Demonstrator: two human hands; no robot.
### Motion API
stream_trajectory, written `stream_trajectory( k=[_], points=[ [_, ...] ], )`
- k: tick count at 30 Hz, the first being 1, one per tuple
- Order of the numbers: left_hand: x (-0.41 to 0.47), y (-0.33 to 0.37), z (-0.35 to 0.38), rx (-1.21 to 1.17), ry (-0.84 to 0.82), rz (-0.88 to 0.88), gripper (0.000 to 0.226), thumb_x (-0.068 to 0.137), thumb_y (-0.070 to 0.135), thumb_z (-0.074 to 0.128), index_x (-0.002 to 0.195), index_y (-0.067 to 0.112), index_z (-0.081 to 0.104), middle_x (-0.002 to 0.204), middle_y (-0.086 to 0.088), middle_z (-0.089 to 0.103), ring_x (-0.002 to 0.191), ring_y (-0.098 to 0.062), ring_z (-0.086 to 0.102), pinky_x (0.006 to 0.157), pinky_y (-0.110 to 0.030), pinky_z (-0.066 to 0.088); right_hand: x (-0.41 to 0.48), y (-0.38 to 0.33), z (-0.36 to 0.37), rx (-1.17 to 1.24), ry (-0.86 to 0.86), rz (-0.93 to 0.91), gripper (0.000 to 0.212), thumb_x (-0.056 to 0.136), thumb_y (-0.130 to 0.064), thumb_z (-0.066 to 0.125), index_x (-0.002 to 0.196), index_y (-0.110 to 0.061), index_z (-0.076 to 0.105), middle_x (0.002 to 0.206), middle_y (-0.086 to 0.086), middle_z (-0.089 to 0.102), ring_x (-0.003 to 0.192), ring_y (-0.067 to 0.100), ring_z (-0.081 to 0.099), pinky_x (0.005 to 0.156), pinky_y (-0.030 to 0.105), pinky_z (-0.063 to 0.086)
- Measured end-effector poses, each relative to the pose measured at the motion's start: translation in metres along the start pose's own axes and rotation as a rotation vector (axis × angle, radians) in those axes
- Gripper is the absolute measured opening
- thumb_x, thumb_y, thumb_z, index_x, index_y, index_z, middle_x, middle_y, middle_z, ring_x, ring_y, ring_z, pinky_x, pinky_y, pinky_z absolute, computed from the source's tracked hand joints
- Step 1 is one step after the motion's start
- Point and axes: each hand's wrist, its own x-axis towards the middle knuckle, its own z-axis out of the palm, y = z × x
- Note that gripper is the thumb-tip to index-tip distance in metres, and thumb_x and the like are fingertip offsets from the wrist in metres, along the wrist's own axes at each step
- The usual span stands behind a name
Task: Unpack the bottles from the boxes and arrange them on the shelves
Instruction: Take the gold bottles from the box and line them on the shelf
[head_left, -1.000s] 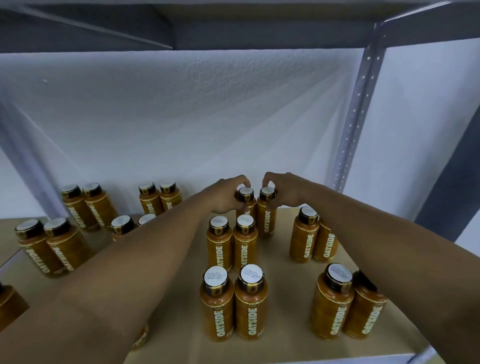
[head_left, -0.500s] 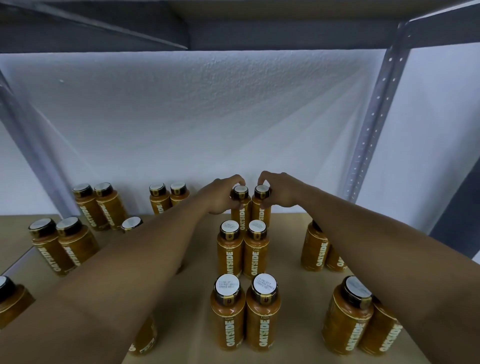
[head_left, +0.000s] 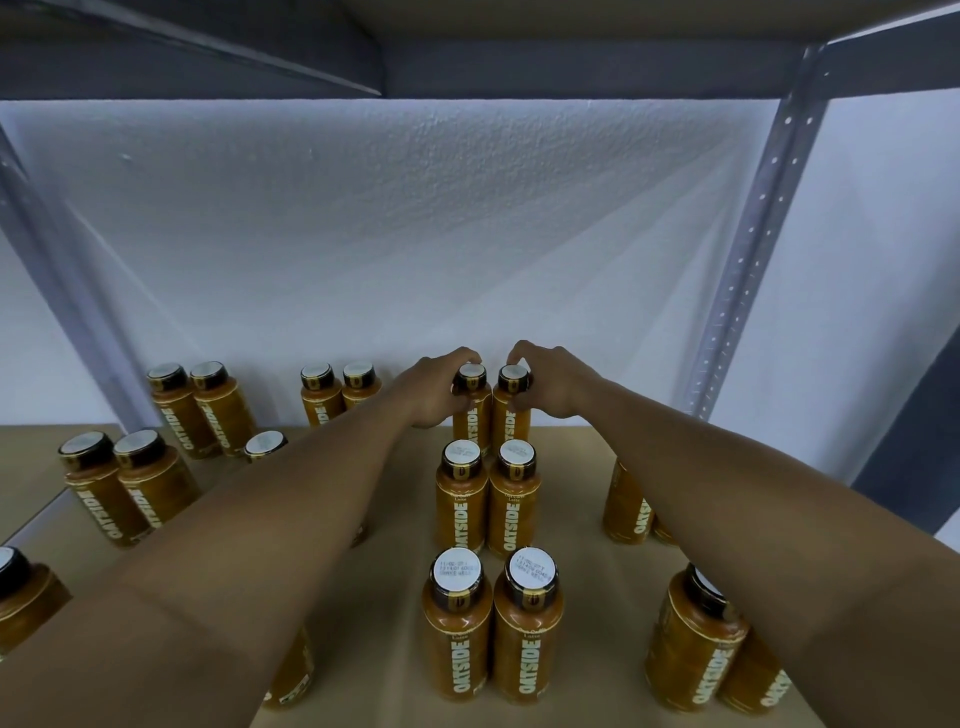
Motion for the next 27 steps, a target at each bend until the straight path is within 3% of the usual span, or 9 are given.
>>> stream_trajectory(
  k=[13,27],
  points=[
    [0.0029,-0.0052,0.0035,-0.03,0.01,0.001,0.064,0.096,0.021,0.068,0.149,0.033,0.035,0.152,-0.006,0.05,0.127,-0.032,0.055,0.097,-0.043,0.052,0.0008,-0.0013,0.0046,0.007,0.027,0.017,0.059,0.088,-0.028,0.077,0.137,-0.021,0.043,0.12,0.012,0.066,0.095,0.024,0.058,0.071,0.029,0.044],
    [0.0027,-0.0055,0.0043,-0.059,0.013,-0.003,0.065,0.096,0.02,0.069,0.15,0.034,0.035,0.153,-0.006,0.048,0.123,-0.031,0.059,0.093,-0.039,0.051,0.0011,0.0021,0.007,0.006,0.052,0.011,0.061,0.09,-0.026,0.075,0.141,-0.022,0.043,0.126,0.012,0.064,0.096,0.023,0.055,0.069,0.026,0.041]
  ],
)
